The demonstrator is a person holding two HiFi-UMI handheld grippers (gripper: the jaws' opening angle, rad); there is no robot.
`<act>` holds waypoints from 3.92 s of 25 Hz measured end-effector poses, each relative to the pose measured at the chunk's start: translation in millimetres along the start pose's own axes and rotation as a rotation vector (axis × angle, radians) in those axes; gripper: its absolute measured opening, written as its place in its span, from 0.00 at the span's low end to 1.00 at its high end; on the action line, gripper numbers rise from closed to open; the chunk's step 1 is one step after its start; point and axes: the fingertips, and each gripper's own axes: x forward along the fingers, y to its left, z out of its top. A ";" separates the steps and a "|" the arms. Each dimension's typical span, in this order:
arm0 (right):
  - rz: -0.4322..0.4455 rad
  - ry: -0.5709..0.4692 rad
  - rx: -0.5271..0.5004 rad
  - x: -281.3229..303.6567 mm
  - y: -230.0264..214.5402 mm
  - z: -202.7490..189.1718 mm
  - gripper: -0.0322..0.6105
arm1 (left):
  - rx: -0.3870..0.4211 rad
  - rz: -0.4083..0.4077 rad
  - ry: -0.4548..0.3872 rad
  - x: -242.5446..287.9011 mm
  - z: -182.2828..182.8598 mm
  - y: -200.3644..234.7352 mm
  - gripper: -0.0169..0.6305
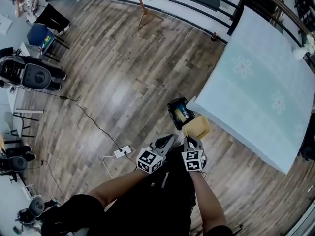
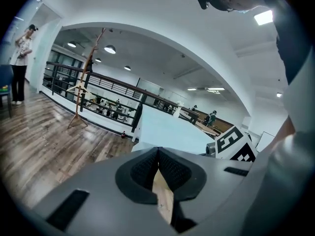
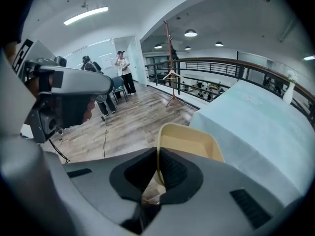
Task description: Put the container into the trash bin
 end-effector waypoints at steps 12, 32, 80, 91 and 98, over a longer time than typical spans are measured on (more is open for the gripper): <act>0.235 0.114 -0.384 73.2 12.4 -60.2 0.11 | -0.149 0.138 -0.020 33.7 -64.7 36.3 0.05; 0.588 0.182 -0.915 156.6 -11.3 -127.1 0.11 | -0.412 0.540 -0.126 46.7 -164.3 72.4 0.05; 0.474 0.077 -0.390 144.8 -46.2 -73.4 0.20 | -0.459 0.540 -0.131 66.4 -148.7 35.5 0.05; 0.361 -0.126 -0.084 27.8 -55.6 41.5 0.16 | -0.320 0.480 -0.140 48.3 -50.8 -1.1 0.05; 0.232 -0.175 0.032 -48.0 -47.6 54.6 0.12 | -0.237 0.292 -0.132 42.8 -7.1 -46.3 0.05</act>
